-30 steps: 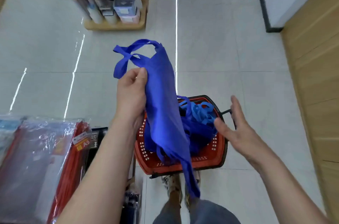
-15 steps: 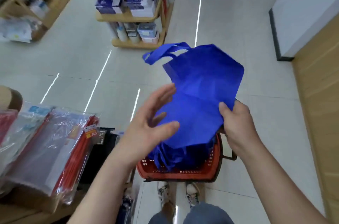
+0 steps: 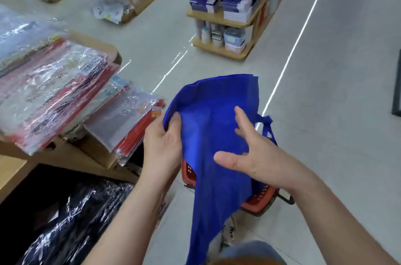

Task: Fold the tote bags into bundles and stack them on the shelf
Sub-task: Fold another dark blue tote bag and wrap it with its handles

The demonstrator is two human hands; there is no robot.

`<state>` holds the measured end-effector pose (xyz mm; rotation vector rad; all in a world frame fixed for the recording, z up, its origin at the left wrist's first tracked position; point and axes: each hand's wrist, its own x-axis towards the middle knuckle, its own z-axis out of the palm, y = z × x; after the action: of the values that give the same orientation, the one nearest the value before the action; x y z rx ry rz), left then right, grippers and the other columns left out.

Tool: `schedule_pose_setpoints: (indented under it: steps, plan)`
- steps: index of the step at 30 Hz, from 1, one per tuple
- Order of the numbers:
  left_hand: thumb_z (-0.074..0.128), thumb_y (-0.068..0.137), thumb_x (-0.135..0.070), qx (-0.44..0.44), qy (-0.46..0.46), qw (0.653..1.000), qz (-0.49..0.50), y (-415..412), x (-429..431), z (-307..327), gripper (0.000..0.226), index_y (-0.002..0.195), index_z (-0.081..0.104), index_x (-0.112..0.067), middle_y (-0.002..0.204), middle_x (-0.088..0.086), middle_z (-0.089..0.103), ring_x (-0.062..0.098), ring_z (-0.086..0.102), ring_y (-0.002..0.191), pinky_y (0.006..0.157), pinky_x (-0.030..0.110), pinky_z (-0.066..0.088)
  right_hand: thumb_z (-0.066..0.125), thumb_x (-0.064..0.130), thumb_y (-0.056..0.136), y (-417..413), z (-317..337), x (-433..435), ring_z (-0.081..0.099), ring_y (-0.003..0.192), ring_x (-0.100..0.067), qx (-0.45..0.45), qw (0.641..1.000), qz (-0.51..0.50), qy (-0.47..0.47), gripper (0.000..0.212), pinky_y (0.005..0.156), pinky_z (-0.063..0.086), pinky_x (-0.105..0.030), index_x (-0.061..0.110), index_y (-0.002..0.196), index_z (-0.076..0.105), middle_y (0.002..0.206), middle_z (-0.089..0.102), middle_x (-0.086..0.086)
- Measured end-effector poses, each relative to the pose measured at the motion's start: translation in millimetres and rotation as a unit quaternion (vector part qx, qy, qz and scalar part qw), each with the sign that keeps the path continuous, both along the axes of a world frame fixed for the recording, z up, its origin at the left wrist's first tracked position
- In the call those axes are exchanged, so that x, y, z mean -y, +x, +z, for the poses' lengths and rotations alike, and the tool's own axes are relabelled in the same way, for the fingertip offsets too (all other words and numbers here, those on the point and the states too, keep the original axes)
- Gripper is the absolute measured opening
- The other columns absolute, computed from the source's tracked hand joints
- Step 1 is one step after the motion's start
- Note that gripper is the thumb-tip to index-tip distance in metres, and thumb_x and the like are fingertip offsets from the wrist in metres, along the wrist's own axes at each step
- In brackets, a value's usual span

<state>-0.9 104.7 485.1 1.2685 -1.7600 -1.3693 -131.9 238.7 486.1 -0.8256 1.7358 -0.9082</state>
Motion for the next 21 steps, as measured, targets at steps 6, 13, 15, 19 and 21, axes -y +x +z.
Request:
schedule_pose_setpoints:
  steps: [6,13,15,19,21]
  plan:
    - [0.042,0.096,-0.009,-0.102,0.076,0.987,0.098,65,-37,5,0.022,0.091,0.063,-0.012,0.082,0.001,0.063,0.016,0.054,0.073,0.068,0.033,0.045,0.059,0.052,0.088,108,-4,-10,0.017,0.146,-0.013,-0.244,0.961,0.131,-0.019,0.100,0.113,0.028,-0.030,0.030,0.152,-0.015,0.163,0.001,0.007]
    - [0.061,0.082,-0.013,-0.127,0.085,0.975,0.161,185,-93,25,0.061,0.134,0.041,-0.038,0.114,-0.009,0.067,0.015,0.067,0.099,0.085,0.056,0.055,0.042,0.015,0.096,149,20,-50,0.058,0.096,-0.027,-0.449,0.868,0.208,-0.043,0.059,0.074,0.044,-0.037,0.041,0.148,0.031,0.106,0.066,0.001]
    - [0.075,0.072,-0.033,-0.097,0.044,0.990,0.097,224,-113,34,0.083,0.139,0.029,-0.051,0.127,-0.009,0.059,0.010,0.063,0.109,0.092,0.044,0.054,0.046,0.015,0.093,152,49,-61,0.059,0.091,-0.029,-0.471,0.845,0.244,-0.066,0.053,0.073,0.048,-0.038,0.043,0.138,0.047,0.098,0.068,0.000]
    - [0.077,0.051,-0.062,0.218,-0.212,0.953,-0.004,285,-138,52,0.075,0.121,0.052,-0.050,0.113,-0.009,0.037,0.011,0.039,0.109,0.097,0.026,0.038,0.043,0.016,0.094,155,102,-57,0.056,0.089,-0.024,-0.519,0.795,0.304,-0.078,0.044,0.075,0.049,-0.037,0.048,0.121,0.058,0.093,0.066,0.005]
    - [0.087,0.058,-0.044,0.302,-0.332,0.892,0.050,302,-143,57,0.049,0.103,0.068,-0.036,0.103,-0.005,0.037,0.016,0.032,0.098,0.087,0.035,0.039,0.043,0.020,0.098,163,117,-45,0.059,0.099,-0.025,-0.518,0.786,0.320,-0.106,0.039,0.080,0.050,-0.039,0.047,0.119,0.061,0.105,0.070,0.005]
